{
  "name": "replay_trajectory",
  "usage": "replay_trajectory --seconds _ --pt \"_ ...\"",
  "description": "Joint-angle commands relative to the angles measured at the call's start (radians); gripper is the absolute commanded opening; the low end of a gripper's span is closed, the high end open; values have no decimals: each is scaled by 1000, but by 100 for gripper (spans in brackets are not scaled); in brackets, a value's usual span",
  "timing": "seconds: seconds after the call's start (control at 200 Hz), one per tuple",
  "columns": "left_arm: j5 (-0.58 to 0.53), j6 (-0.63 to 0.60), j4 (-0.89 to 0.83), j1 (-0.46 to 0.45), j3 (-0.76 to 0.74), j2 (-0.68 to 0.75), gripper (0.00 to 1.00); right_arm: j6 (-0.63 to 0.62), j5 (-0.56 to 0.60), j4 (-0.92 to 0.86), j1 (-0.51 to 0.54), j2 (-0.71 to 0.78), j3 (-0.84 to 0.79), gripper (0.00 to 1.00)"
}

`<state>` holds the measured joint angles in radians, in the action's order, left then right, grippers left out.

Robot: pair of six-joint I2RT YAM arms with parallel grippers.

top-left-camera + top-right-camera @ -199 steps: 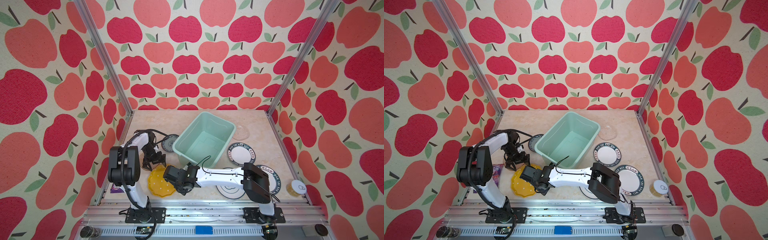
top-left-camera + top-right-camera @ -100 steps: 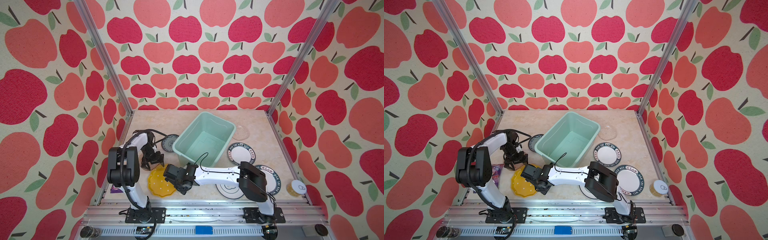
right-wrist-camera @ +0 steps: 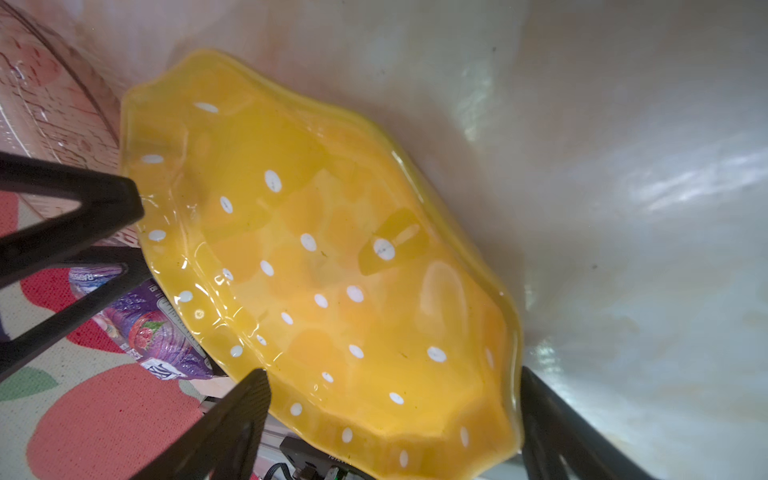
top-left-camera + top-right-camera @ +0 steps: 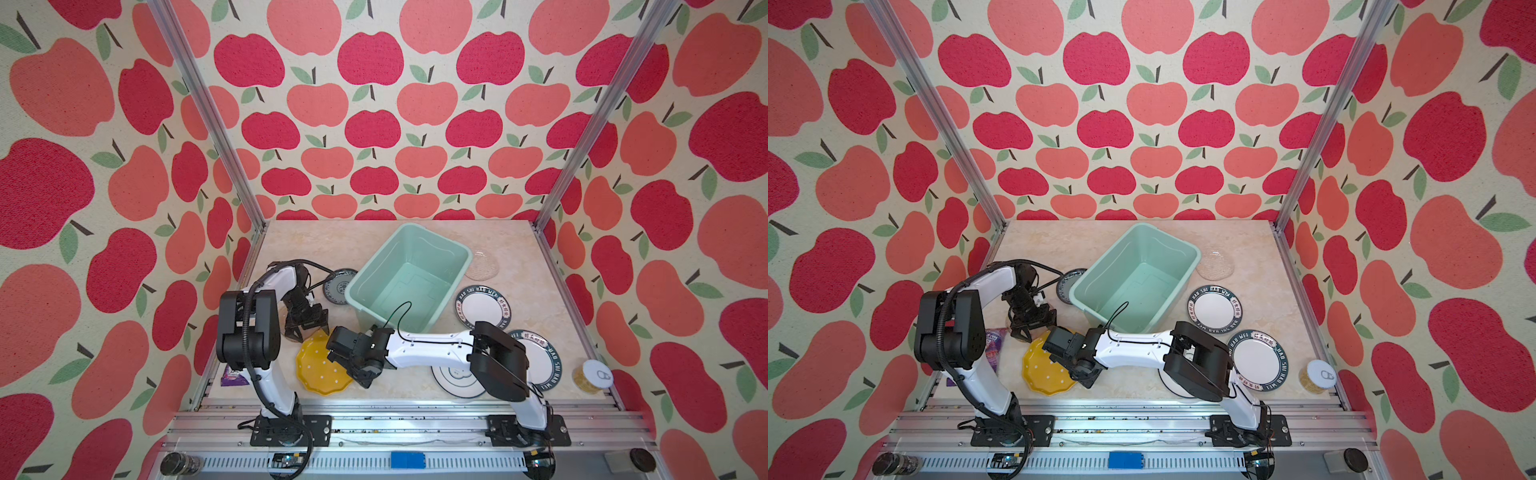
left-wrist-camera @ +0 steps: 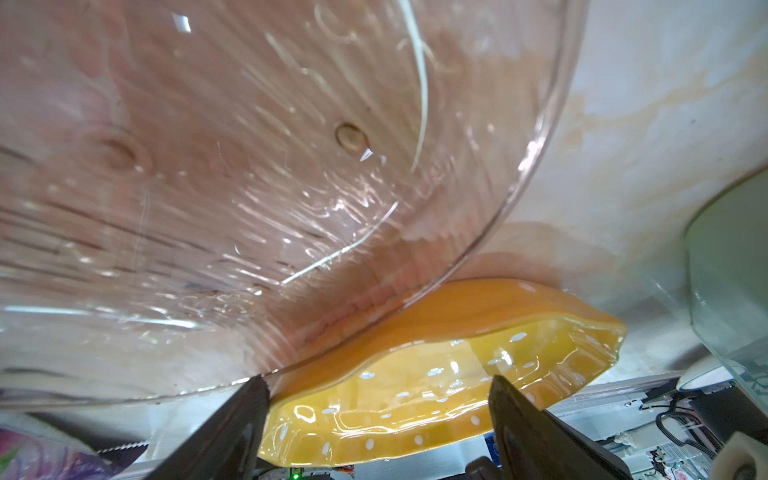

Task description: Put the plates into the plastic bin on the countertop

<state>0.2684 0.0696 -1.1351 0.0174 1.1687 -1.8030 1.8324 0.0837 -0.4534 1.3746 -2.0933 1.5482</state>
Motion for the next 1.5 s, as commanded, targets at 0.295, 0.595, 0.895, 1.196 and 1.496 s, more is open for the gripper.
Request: replay_trajectory --seconds 0.295,0.595,0.895,1.196,1.496 --pt "79 7 -2 -13 -15 -33 84 -60 19 233 -11 -2 -83 92" --pt "112 -7 -2 -17 -15 -40 83 -156 113 435 3 37 -153 89" --pt "134 -14 -5 -26 -13 -47 82 -246 236 605 27 92 -235 86" --pt "150 -19 -5 -28 -12 -48 82 -300 319 721 49 125 -297 85" --pt "160 -21 -7 -30 -11 -50 82 -365 357 885 53 113 -325 74"
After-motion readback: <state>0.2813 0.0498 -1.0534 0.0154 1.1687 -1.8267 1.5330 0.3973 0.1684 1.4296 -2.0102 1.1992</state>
